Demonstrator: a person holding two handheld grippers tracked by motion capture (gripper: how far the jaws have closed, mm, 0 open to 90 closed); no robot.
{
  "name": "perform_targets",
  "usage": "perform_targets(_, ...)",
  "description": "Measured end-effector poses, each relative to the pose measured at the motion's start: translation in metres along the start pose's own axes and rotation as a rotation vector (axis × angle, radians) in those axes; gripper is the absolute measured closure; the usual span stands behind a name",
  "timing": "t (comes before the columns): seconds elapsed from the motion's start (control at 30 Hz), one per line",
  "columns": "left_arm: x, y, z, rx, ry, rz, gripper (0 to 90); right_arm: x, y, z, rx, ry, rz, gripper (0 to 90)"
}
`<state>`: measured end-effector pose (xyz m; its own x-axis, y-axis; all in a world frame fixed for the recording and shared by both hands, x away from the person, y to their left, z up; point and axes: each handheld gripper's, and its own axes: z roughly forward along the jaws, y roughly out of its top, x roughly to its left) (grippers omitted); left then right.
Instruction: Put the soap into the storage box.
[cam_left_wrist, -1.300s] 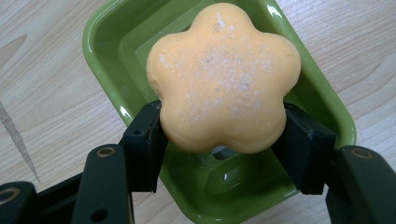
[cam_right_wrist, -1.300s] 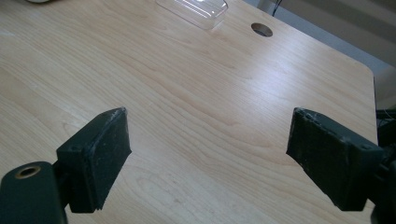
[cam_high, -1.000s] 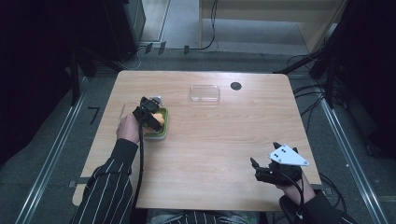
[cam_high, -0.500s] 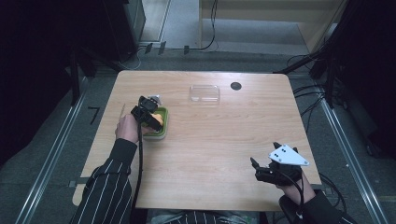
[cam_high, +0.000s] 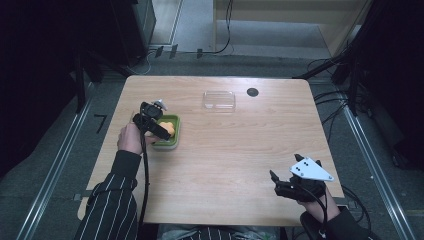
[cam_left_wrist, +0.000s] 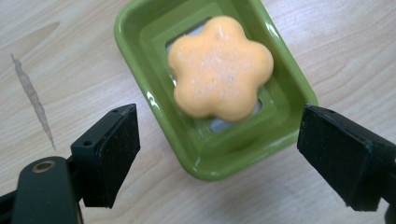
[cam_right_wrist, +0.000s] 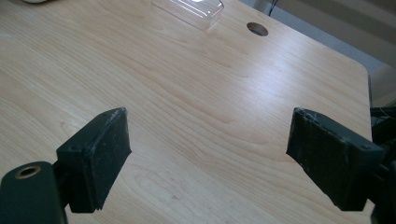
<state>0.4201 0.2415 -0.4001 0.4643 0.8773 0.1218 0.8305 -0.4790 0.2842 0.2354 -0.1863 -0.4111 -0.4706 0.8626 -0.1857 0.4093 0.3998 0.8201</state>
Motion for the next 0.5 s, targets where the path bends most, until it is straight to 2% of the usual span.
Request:
perform_targets(0.13,-0.002,-0.006,-0.001,0.015,-0.015,0.004,12.1,0.000,0.000,0.000,0.000,0.001,-0.003,13.8)
perform_targets(0.2,-0.003,-0.009,-0.002,0.020,-0.016,0.001,8.3,0.000,0.000,0.000,0.000,0.002,0.000,13.7)
perform_targets(0.5,-0.012,-0.028,-0.008,0.041,-0.022,0.027,4.3,-0.001,0.000,0.000,-0.002,0.003,0.001,13.7)
